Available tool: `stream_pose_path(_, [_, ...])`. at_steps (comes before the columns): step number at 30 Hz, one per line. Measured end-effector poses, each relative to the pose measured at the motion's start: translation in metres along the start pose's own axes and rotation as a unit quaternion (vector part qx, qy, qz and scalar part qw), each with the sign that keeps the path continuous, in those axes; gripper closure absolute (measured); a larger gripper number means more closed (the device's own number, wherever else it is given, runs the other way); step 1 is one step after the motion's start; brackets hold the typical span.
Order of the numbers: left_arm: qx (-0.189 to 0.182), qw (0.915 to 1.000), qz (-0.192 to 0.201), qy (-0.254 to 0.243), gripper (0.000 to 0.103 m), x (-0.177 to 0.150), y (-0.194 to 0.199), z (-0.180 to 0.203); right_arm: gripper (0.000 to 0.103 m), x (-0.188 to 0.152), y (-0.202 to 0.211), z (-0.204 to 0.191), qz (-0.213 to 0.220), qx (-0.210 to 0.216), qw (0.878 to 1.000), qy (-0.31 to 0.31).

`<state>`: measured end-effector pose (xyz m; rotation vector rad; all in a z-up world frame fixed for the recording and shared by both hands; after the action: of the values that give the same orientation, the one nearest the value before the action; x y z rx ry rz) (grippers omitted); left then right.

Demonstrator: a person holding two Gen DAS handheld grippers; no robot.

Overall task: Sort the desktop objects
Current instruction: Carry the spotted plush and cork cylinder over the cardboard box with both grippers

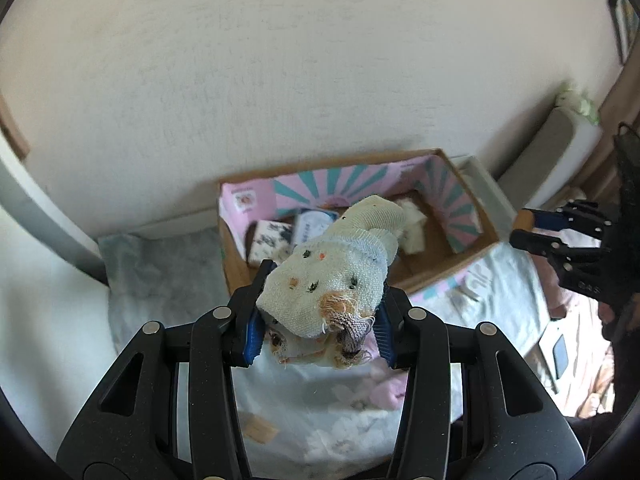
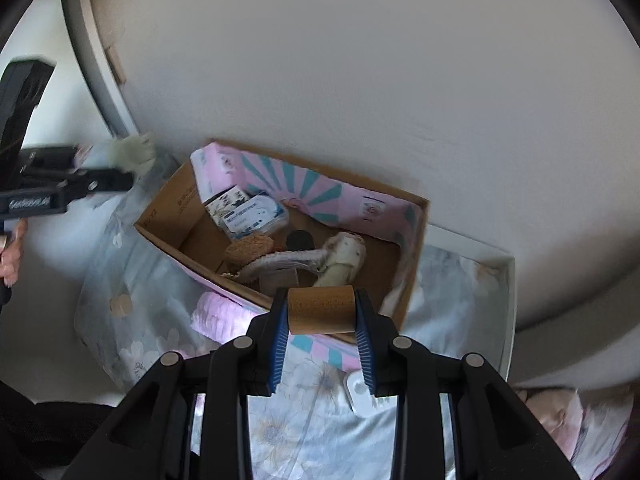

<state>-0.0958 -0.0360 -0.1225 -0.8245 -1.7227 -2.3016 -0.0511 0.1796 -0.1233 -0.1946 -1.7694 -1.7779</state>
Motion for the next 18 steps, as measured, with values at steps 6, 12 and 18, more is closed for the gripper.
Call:
stream_pose_path(6, [0.006,0.9994,-0.035,-0.002,0.063,0.023,-0.034,0.006,0.074,0.024,-0.033,-0.006,-0.037,0.037,0.999,0.015])
stream_pose_path(12, [0.005,0.9974,-0.072,-0.009,0.063,0.035,-0.08,0.016,0.074,0.044,-0.065,-0.011,-0.049,0.055,0.997,0.026])
stream_pose_path(18, [0.018,0.9936,-0.11,-0.017,0.063,0.038,-0.123,0.019,0.074,0.048,-0.1,-0.011,-0.075,0.065,0.994,0.034])
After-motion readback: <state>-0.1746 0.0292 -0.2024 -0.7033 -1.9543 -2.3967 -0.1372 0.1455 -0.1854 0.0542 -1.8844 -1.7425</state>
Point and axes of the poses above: each gripper's, at about its wrist camera, not at the fingertips, and y roughly against the way its jaws point, z to its right, x to its top, the point moved 3 cm from there along -y, roughly the way its jaws point, and after that the axes turned 9 degrees about y, right-handed, at the moved point
